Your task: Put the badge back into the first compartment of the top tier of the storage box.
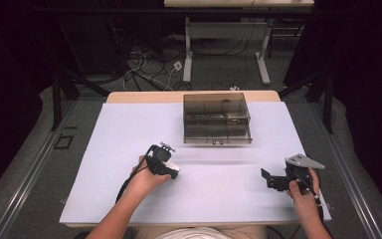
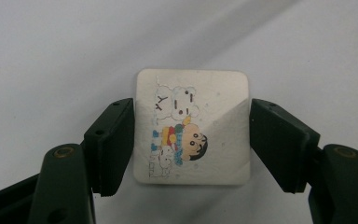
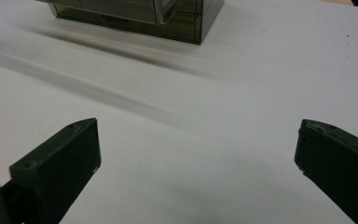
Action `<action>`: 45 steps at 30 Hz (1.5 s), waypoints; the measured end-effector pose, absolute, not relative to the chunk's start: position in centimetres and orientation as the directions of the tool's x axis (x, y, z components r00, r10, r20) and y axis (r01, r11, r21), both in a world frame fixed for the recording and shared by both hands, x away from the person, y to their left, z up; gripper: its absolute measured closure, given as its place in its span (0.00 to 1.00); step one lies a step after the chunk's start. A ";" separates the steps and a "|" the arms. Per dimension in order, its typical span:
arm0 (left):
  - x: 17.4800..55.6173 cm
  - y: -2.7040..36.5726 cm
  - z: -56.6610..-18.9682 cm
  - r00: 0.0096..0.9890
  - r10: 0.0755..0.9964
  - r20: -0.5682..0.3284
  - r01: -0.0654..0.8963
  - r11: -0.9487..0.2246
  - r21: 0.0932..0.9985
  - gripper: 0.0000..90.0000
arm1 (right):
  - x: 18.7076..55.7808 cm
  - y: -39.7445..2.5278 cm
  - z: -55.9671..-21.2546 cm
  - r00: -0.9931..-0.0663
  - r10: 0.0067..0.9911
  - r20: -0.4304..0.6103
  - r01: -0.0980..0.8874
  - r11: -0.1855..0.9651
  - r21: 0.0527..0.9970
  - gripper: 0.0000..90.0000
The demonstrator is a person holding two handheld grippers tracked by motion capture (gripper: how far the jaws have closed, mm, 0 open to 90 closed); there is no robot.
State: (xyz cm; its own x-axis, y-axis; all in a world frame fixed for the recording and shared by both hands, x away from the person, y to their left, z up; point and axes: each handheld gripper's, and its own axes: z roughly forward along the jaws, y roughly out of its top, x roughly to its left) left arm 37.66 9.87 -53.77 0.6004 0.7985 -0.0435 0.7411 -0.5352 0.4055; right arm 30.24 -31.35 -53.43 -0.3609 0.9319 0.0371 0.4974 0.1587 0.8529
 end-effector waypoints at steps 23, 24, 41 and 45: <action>37.9 10.6 -53.2 0.694 0.719 0.017 0.640 -0.628 0.443 0.37 | 30.2 -31.4 -53.4 -0.363 0.931 0.033 0.499 0.164 0.851 0.00; 37.9 10.6 -53.2 0.698 0.716 0.021 0.634 -0.630 0.449 0.37 | 30.2 -31.4 -53.4 -0.359 0.933 0.030 0.502 0.166 0.849 0.00; 37.4 10.5 -53.2 0.756 0.645 0.111 0.525 -0.700 0.484 0.37 | 30.2 -31.3 -53.4 -0.360 0.933 0.023 0.495 0.171 0.852 0.00; 37.4 10.6 -53.1 0.761 0.639 0.116 0.517 -0.704 0.487 0.37 | 30.2 -31.3 -53.4 -0.368 0.930 0.026 0.496 0.172 0.851 0.00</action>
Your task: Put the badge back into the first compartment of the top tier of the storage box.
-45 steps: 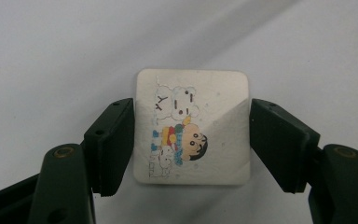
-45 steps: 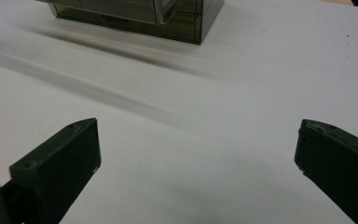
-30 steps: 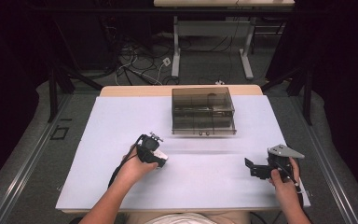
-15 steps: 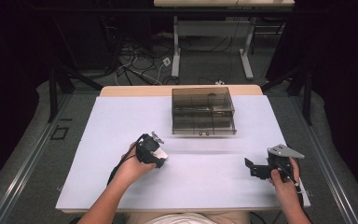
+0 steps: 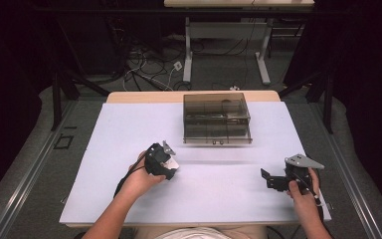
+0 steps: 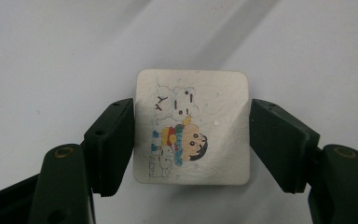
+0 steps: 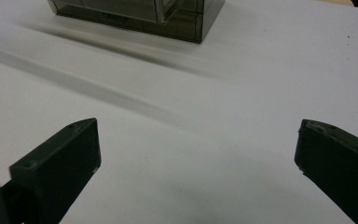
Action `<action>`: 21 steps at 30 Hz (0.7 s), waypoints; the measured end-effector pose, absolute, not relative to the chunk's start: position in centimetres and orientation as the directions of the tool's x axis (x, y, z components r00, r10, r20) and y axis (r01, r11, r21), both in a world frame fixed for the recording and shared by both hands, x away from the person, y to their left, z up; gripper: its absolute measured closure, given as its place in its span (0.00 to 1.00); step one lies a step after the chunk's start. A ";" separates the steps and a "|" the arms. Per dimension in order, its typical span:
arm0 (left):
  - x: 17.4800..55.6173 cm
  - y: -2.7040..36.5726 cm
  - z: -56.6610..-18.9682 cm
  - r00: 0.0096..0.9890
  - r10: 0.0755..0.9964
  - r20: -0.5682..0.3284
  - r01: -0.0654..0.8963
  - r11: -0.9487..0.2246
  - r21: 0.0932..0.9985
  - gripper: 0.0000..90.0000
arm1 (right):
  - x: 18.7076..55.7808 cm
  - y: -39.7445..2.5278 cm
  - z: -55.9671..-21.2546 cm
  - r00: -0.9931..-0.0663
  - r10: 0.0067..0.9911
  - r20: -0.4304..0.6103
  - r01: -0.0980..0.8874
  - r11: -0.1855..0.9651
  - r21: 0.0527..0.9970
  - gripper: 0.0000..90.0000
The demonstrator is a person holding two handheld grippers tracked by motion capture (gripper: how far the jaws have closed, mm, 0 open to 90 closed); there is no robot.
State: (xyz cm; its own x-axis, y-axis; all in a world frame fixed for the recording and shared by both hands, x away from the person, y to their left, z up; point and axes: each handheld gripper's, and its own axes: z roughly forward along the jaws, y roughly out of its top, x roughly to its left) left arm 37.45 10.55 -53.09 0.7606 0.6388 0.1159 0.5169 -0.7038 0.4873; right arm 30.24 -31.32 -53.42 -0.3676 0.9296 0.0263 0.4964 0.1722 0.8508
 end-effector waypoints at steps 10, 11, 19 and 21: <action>37.7 10.8 -52.7 0.770 0.627 0.118 0.501 -0.709 0.496 0.37 | 30.3 -31.2 -53.5 -0.363 0.931 0.026 0.498 0.171 0.850 0.00; 37.7 10.7 -52.6 0.772 0.626 0.115 0.500 -0.708 0.499 0.37 | 30.3 -31.3 -53.5 -0.365 0.931 0.026 0.502 0.174 0.847 0.00; 38.2 10.7 -51.8 0.788 0.610 0.082 0.490 -0.703 0.516 0.37 | 30.3 -31.2 -53.6 -0.369 0.929 0.023 0.500 0.178 0.848 0.00; 38.4 10.8 -51.5 0.795 0.602 0.082 0.485 -0.710 0.511 0.37 | 30.3 -31.2 -53.6 -0.369 0.929 0.025 0.501 0.176 0.847 0.00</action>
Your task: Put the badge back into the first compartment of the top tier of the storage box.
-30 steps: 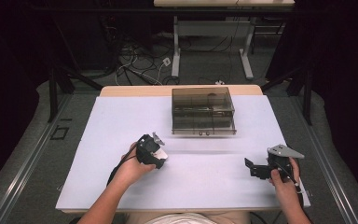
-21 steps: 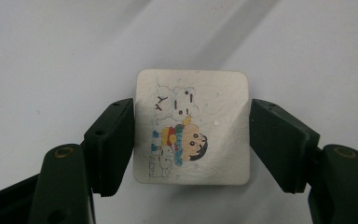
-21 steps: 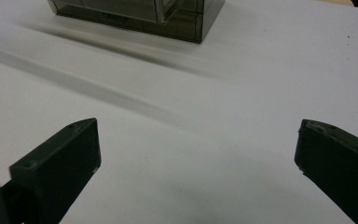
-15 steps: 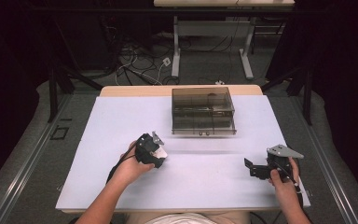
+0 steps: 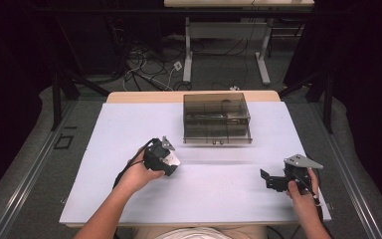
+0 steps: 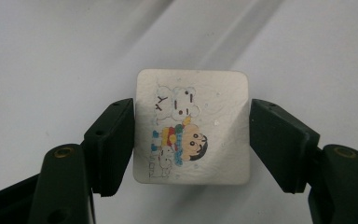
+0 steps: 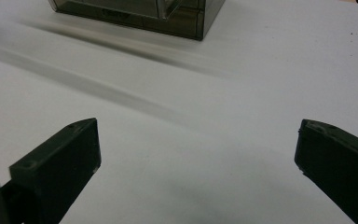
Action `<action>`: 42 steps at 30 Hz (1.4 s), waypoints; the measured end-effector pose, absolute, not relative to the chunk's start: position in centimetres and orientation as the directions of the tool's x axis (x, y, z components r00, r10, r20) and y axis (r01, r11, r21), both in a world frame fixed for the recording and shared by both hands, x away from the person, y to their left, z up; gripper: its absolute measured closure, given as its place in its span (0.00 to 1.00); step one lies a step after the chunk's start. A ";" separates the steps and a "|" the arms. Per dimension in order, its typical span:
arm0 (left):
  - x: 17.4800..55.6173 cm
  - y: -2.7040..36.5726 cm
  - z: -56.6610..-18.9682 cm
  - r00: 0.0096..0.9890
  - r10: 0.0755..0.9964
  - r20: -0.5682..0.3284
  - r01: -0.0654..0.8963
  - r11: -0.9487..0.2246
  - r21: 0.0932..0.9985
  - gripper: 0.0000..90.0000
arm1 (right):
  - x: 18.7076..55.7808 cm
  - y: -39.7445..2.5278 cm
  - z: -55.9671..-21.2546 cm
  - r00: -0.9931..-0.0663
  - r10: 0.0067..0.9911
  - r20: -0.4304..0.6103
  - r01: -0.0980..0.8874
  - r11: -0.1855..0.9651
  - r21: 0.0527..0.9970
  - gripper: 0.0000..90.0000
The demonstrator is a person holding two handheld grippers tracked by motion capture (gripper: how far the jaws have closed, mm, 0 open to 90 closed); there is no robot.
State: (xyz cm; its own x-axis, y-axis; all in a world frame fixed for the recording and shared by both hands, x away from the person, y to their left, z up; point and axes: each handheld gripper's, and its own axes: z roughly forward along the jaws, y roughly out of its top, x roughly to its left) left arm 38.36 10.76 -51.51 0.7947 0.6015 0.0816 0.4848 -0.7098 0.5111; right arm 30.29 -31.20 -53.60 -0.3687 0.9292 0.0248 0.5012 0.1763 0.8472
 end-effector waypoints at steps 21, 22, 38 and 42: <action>39.6 10.7 -49.2 0.841 0.533 0.086 0.431 -0.759 0.488 0.37 | 30.3 -31.2 -53.6 -0.365 0.931 0.027 0.507 0.174 0.844 0.00; 39.7 10.7 -49.1 0.843 0.531 0.084 0.430 -0.760 0.488 0.37 | 30.3 -31.2 -53.7 -0.365 0.931 0.028 0.508 0.174 0.844 0.00; 40.8 11.0 -47.3 0.864 0.496 0.087 0.397 -0.778 0.486 0.37 | 30.4 -31.2 -53.7 -0.373 0.927 0.020 0.503 0.185 0.844 0.00; 41.2 11.0 -46.9 0.867 0.489 0.095 0.388 -0.782 0.489 0.37 | 30.4 -31.2 -53.7 -0.371 0.928 0.024 0.506 0.181 0.844 0.00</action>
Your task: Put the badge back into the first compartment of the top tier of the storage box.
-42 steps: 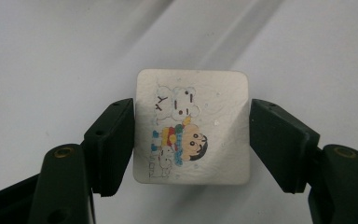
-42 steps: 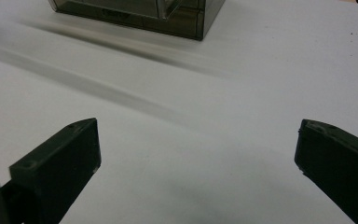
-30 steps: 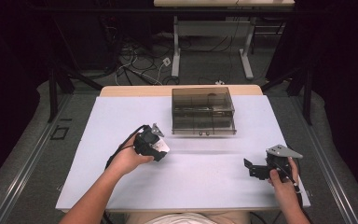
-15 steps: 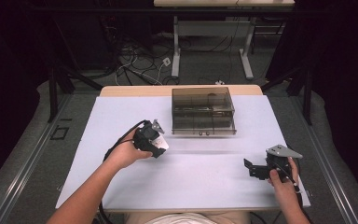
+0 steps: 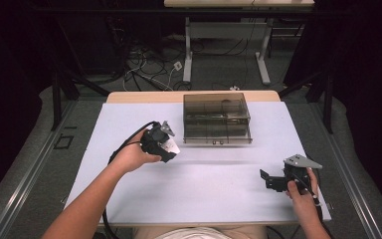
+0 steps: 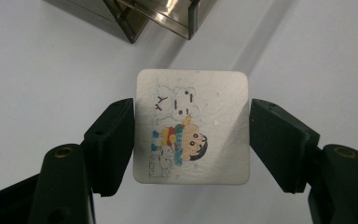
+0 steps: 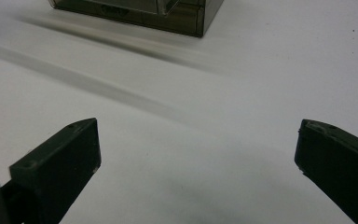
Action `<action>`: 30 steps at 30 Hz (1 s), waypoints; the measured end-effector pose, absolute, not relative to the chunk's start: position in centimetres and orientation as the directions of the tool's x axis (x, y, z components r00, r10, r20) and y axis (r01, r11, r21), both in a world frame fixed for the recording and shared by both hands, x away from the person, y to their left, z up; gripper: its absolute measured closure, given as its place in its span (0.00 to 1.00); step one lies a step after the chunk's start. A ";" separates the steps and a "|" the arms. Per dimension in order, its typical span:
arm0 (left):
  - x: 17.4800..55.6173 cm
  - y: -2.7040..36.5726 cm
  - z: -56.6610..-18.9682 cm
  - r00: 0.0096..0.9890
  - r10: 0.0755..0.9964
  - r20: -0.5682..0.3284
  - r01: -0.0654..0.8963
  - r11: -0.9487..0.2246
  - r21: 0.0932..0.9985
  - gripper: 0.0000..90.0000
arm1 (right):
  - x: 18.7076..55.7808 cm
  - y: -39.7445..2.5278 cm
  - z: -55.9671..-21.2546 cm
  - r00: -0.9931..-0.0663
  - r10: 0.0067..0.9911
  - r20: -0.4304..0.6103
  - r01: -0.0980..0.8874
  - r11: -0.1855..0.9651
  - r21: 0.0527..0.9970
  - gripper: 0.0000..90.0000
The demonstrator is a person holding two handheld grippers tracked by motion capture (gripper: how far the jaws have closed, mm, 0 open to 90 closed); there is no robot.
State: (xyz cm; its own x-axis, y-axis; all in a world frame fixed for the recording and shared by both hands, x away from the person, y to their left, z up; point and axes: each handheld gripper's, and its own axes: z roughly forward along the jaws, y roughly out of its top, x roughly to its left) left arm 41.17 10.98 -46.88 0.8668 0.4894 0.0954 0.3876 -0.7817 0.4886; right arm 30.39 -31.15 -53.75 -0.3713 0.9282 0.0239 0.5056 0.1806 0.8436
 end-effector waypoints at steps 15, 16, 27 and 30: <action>42.2 11.1 -45.2 0.876 0.469 0.113 0.358 -0.788 0.501 0.37 | 30.6 -31.1 -53.8 -0.369 0.929 0.023 0.512 0.182 0.840 0.00; 42.3 11.2 -45.0 0.876 0.467 0.122 0.352 -0.792 0.500 0.37 | 30.5 -31.1 -53.9 -0.368 0.930 0.021 0.513 0.184 0.839 0.00; 43.0 11.2 -43.7 0.879 0.453 0.146 0.327 -0.797 0.507 0.37 | 30.6 -30.9 -53.8 -0.368 0.930 0.024 0.509 0.179 0.842 0.00; 43.1 11.2 -43.7 0.875 0.463 0.145 0.333 -0.791 0.513 0.37 | 30.7 -30.9 -53.8 -0.370 0.928 0.028 0.515 0.180 0.838 0.00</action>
